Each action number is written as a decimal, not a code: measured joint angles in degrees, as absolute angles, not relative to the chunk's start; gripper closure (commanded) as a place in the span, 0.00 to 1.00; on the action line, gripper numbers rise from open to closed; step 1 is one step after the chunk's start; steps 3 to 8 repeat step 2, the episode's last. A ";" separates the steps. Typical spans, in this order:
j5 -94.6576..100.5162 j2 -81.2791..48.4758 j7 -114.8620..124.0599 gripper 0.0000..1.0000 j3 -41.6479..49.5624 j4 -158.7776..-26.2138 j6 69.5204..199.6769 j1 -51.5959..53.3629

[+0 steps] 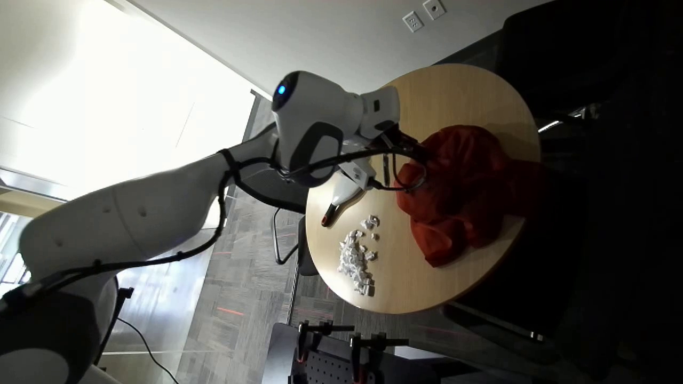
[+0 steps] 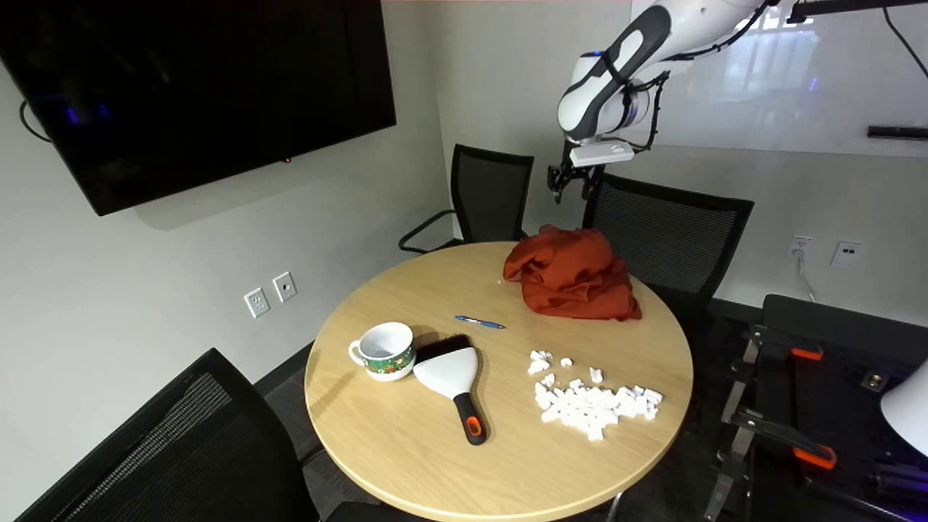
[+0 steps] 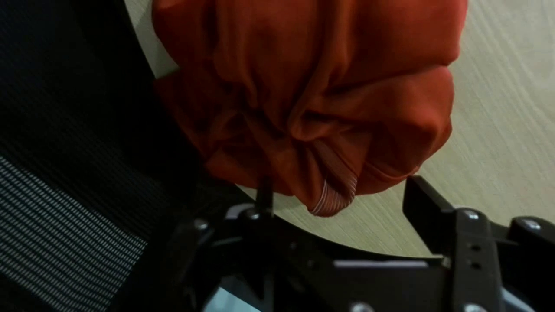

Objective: Move the orange cloth to the table

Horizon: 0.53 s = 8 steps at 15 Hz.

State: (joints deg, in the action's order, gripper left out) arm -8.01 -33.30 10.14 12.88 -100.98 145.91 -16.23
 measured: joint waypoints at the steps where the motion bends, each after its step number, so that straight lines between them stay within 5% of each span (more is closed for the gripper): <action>1: -7.97 -30.41 9.09 0.00 12.87 -101.30 142.01 -16.38; 8: -7.88 -27.57 8.01 0.00 12.88 -101.47 137.96 -16.52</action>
